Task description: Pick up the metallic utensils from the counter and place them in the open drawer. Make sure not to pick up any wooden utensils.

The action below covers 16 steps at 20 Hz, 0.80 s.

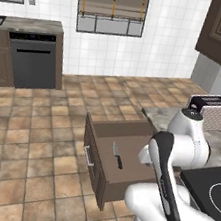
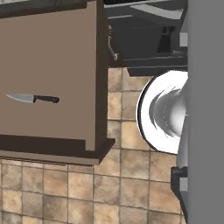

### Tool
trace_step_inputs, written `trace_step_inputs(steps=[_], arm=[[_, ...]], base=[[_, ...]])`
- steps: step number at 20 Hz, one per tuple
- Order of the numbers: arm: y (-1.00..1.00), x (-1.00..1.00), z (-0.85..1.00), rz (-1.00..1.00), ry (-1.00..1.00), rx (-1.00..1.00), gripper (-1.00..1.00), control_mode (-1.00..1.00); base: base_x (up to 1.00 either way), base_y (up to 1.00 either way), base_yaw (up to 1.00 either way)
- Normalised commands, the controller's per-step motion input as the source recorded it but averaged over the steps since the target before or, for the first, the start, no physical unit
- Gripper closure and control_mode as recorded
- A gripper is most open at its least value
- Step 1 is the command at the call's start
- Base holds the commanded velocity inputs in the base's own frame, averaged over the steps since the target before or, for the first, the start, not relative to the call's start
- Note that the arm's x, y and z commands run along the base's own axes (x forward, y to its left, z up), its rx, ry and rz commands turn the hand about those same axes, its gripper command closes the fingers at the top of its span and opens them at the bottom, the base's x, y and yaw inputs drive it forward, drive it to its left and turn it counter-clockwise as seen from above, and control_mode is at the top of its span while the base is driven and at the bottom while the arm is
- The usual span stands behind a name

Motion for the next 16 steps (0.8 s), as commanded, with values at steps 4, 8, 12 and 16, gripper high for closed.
trace_step_inputs(steps=[4, 8, 12, 16], arm=[[0.00, -0.28, 0.10, 0.00, -0.18, 0.00, -1.00, -1.00], [0.00, 0.00, 0.05, 0.00, -0.03, 0.00, -1.00, -1.00], [0.00, 0.00, 0.00, 0.00, 0.00, 0.00, -1.00, -1.00], [0.00, 0.00, 0.00, 0.00, 0.00, 0.00, -1.00, -1.00]], base=[[0.00, 0.00, 0.00], [0.00, 0.00, 0.00], [0.00, 0.00, 0.00], [0.00, 0.00, 0.00]])
